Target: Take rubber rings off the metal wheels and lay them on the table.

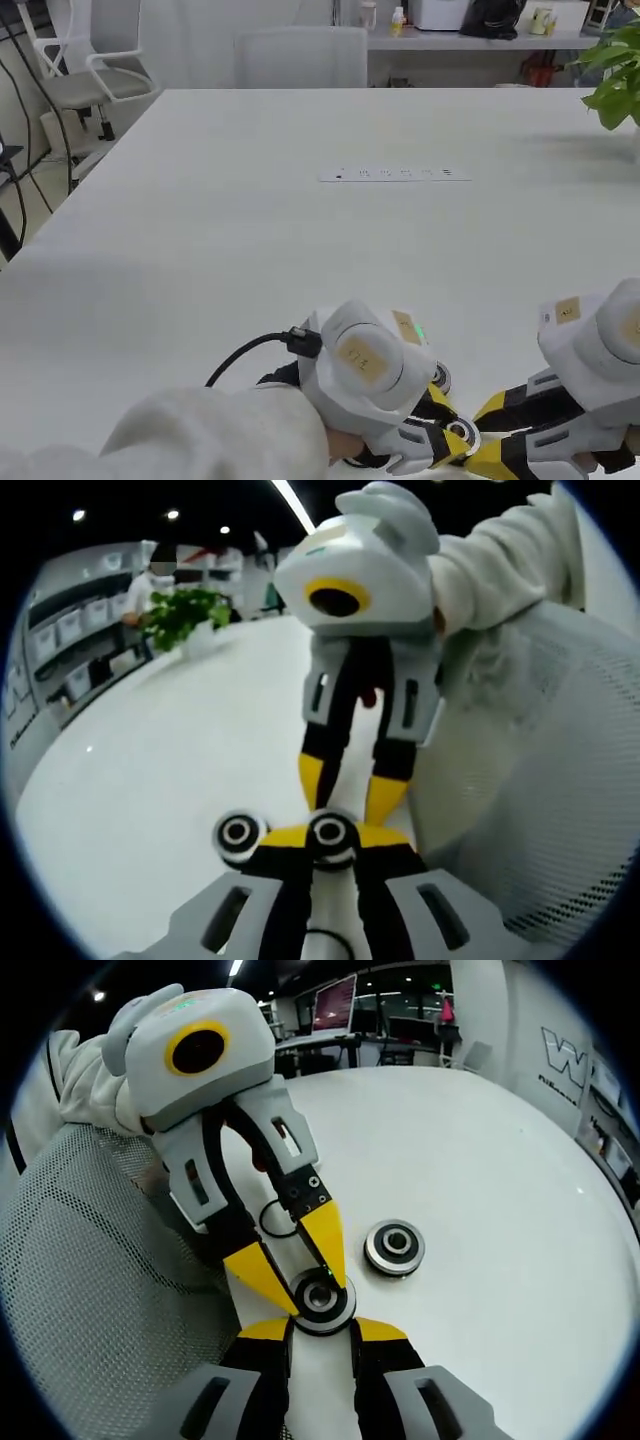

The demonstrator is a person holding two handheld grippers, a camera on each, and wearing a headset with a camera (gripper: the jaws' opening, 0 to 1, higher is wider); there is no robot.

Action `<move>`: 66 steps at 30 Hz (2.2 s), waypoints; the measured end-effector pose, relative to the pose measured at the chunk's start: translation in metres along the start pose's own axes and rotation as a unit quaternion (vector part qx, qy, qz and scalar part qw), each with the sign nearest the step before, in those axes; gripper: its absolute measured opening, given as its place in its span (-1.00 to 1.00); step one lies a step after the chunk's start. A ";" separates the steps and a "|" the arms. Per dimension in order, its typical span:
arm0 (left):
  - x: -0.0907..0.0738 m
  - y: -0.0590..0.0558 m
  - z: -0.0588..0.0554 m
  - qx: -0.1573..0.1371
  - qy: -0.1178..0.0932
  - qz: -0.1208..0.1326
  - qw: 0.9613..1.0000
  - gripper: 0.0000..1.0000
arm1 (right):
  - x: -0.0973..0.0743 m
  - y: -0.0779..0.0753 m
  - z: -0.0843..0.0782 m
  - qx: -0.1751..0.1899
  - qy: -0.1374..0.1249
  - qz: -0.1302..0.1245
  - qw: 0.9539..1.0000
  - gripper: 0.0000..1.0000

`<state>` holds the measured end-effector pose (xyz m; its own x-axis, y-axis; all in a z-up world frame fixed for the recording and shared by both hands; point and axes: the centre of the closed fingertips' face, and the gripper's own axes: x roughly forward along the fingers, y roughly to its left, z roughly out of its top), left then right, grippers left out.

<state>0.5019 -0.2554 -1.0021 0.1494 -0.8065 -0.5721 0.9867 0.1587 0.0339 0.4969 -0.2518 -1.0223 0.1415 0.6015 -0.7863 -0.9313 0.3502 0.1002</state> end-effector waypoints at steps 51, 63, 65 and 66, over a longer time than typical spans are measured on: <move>-0.002 0.004 -0.001 -0.004 -0.010 0.006 1.000 -0.72 | -0.004 0.001 -0.003 0.063 -0.004 0.018 0.998 -0.63; -0.002 0.004 -0.001 -0.005 -0.011 0.007 1.000 -0.72 | 0.002 0.000 0.002 0.012 -0.014 0.006 1.000 -0.58; -0.002 0.004 -0.001 -0.005 -0.011 0.008 1.000 -0.72 | 0.001 -0.001 0.002 0.032 -0.014 0.004 0.999 -0.60; -0.003 0.004 -0.001 -0.006 -0.011 0.008 1.000 -0.72 | 0.000 -0.001 0.001 0.034 -0.010 0.005 0.999 -0.61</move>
<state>0.5059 -0.2521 -1.0013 0.1661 -0.8161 -0.5535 0.9835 0.1780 0.0327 0.4985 -0.2514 -1.0221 0.1400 0.6193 -0.7726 -0.9078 0.3918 0.1496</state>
